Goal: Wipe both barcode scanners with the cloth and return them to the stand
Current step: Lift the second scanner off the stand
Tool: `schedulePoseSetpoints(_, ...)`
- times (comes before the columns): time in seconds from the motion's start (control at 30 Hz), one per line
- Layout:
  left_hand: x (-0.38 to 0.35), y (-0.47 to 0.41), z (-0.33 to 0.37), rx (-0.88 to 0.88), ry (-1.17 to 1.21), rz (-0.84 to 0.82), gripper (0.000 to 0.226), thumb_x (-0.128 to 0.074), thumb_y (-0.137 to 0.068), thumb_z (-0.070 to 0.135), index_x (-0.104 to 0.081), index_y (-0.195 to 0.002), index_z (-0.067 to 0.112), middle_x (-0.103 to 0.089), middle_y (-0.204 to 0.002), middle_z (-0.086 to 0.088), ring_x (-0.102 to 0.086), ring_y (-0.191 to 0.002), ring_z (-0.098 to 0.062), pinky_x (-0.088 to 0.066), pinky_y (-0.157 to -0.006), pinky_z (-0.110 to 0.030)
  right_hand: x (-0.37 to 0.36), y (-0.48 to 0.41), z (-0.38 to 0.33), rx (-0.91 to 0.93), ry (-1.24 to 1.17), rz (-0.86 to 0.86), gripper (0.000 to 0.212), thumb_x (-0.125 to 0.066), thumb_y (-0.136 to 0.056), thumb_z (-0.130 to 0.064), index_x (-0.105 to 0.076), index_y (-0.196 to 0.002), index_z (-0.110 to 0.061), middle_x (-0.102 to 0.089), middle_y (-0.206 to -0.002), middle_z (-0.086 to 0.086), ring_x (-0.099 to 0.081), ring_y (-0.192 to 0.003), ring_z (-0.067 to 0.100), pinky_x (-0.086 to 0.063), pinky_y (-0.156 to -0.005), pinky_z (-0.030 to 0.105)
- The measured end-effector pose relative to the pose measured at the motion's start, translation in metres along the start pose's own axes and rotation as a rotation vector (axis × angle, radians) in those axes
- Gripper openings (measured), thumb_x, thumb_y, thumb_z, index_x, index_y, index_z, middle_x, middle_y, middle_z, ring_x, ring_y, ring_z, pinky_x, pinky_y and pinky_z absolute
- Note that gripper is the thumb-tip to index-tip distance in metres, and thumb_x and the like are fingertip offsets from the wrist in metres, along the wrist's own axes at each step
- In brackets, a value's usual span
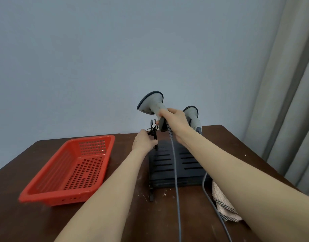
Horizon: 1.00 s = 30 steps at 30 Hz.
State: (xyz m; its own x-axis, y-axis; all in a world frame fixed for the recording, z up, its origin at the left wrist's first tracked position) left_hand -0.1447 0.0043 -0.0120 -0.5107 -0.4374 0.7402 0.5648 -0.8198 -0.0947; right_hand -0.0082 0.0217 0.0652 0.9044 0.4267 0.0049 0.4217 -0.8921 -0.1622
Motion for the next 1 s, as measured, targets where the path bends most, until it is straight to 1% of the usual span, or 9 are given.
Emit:
schedulePoseSetpoints(0.1,0.027,0.016,0.008,-0.047,0.012,0.179,0.047,-0.053,-0.089,0.017,-0.045,-0.134,0.006,-0.051,-0.134,-0.011,-0.050,-0.122,-0.029,-0.043,-0.090,-0.037,0.006,0.016,-0.004,0.003,-0.032,-0.035,0.009,-0.052,-0.086,-0.010,-0.058,-0.085,-0.003,-0.062,-0.069,0.013,-0.056,-0.047,0.007,-0.044,-0.047,0.017)
schedulePoseSetpoints(0.2,0.047,0.037,0.019,-0.076,0.256,0.238,0.025,-0.048,-0.091,0.015,-0.067,-0.107,0.013,-0.066,-0.112,-0.009,-0.059,-0.110,-0.027,-0.046,-0.089,-0.032,0.012,0.030,-0.002,-0.026,-0.045,-0.045,0.014,-0.049,-0.087,-0.012,-0.059,-0.084,-0.003,-0.067,-0.069,0.011,-0.057,-0.057,0.012,-0.046,-0.060,0.024)
schedulePoseSetpoints(0.23,0.049,0.045,0.022,-0.048,0.408,0.211,0.021,-0.047,-0.091,0.017,-0.068,-0.090,0.015,-0.069,-0.100,-0.009,-0.063,-0.102,-0.027,-0.050,-0.087,-0.035,0.014,0.034,-0.001,-0.041,-0.047,-0.047,0.016,-0.049,-0.087,-0.013,-0.061,-0.082,-0.003,-0.068,-0.068,0.010,-0.055,-0.062,0.015,-0.045,-0.064,0.028)
schedulePoseSetpoints(0.3,0.049,0.061,0.027,0.049,0.728,0.113,0.021,-0.049,-0.091,0.023,-0.066,-0.081,0.016,-0.071,-0.088,-0.008,-0.067,-0.092,-0.025,-0.054,-0.085,-0.038,0.018,0.045,0.001,-0.069,-0.051,-0.061,0.018,-0.048,-0.087,-0.014,-0.063,-0.084,-0.006,-0.069,-0.068,0.009,-0.054,-0.063,0.016,-0.044,-0.065,0.029)
schedulePoseSetpoints(0.47,0.039,0.091,0.034,0.179,1.153,-0.151,0.029,-0.056,-0.092,0.037,-0.064,-0.097,0.010,-0.070,-0.104,-0.007,-0.066,-0.099,-0.019,-0.055,-0.079,-0.032,0.025,0.070,0.011,-0.146,-0.154,-0.163,0.020,-0.046,-0.089,-0.013,-0.064,-0.089,-0.005,-0.071,-0.074,0.011,-0.057,-0.058,0.014,-0.045,-0.064,0.027)
schedulePoseSetpoints(0.63,0.029,0.118,0.036,0.265,1.261,-0.179,0.028,-0.062,-0.090,0.032,-0.061,-0.104,0.008,-0.070,-0.093,-0.006,-0.067,-0.083,-0.013,-0.054,-0.062,-0.025,0.027,0.089,0.022,-0.217,-0.227,-0.292,0.021,-0.041,-0.090,-0.008,-0.058,-0.103,-0.003,-0.071,-0.081,0.018,-0.060,-0.057,0.015,-0.050,-0.054,0.025)
schedulePoseSetpoints(0.7,0.026,0.125,0.032,0.272,1.286,-0.138,0.025,-0.066,-0.088,0.028,-0.062,-0.102,0.008,-0.071,-0.092,-0.008,-0.068,-0.080,-0.015,-0.056,-0.064,-0.027,0.025,0.095,0.022,-0.237,-0.234,-0.360,0.022,-0.042,-0.092,-0.008,-0.058,-0.105,0.000,-0.070,-0.083,0.020,-0.063,-0.060,0.017,-0.055,-0.056,0.026)
schedulePoseSetpoints(0.83,0.020,0.135,0.027,0.242,1.264,-0.122,0.038,-0.071,-0.083,0.032,-0.064,-0.109,0.004,-0.069,-0.110,-0.016,-0.064,-0.089,-0.021,-0.054,-0.076,-0.034,0.017,0.103,0.020,-0.327,-0.130,-0.462,0.045,-0.055,-0.094,-0.039,-0.063,-0.103,0.004,-0.071,-0.080,0.017,-0.068,-0.063,0.018,-0.058,-0.057,0.025)
schedulePoseSetpoints(1.0,0.024,0.154,0.032,0.188,1.231,-0.170,0.029,-0.073,-0.081,0.033,-0.059,-0.084,0.008,-0.055,-0.061,-0.001,-0.055,-0.053,-0.015,-0.049,-0.055,-0.029,0.001,0.111,0.017,-0.409,-0.122,-0.606,0.058,-0.055,-0.079,-0.057,-0.066,-0.093,-0.001,-0.071,-0.078,0.015,-0.071,-0.062,0.017,-0.059,-0.055,0.024)
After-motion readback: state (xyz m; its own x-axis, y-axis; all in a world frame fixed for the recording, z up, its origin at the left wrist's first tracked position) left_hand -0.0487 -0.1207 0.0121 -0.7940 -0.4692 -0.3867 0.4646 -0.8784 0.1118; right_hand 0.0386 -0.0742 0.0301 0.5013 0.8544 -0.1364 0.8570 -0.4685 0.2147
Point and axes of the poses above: each hand's wrist, its own y-axis away from the middle knuckle, its own x-axis out of the back of the hand, z = x × y, the point moved 6 cm from there along -y, towards the middle knuckle
